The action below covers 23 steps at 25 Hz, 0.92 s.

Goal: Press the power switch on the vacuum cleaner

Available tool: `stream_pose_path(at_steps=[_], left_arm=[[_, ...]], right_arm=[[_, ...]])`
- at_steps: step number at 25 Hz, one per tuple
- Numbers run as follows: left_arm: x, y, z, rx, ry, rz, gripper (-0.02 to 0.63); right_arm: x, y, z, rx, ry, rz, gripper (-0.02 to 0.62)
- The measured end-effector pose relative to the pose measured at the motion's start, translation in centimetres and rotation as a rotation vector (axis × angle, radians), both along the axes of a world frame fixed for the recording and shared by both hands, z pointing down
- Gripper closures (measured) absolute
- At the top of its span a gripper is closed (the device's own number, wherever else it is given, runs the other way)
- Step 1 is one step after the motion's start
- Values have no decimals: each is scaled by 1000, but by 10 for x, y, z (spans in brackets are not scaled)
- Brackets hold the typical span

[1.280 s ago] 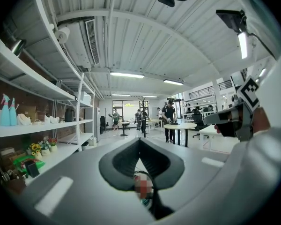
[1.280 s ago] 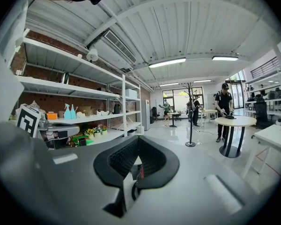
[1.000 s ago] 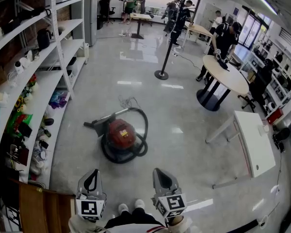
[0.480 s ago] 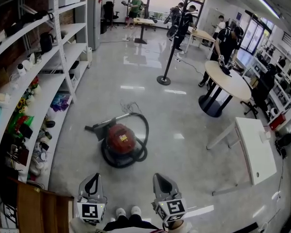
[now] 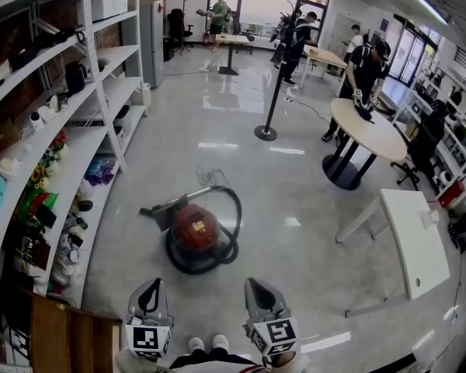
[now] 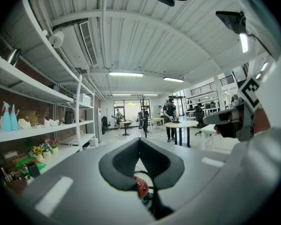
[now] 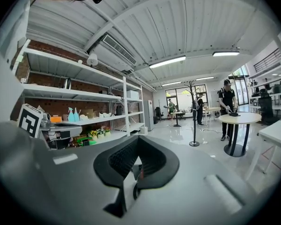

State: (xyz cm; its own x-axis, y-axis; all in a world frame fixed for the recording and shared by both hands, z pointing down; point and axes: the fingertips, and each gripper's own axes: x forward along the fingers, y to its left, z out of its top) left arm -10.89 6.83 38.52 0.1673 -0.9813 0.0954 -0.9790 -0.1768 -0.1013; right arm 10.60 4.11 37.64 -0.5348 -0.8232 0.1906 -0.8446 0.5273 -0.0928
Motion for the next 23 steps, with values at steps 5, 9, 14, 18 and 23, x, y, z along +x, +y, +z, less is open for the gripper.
stream_pose_path(at_steps=[5, 9, 14, 18, 23], left_arm=[[7, -6, -9, 12, -8, 7, 606], [6, -9, -10, 10, -11, 5, 606], [5, -11, -7, 4, -4, 3, 606], [5, -12, -5, 1, 0, 3, 606], [-2, -11, -2, -4, -3, -5, 606]], right_arm=[[6, -5, -1, 14, -16, -1, 597], [7, -9, -4, 21, -22, -3, 597], [5, -10, -2, 16, -15, -3, 597], [5, -11, -1, 15, -14, -1, 597], [-1, -11, 0, 12, -12, -3, 597]])
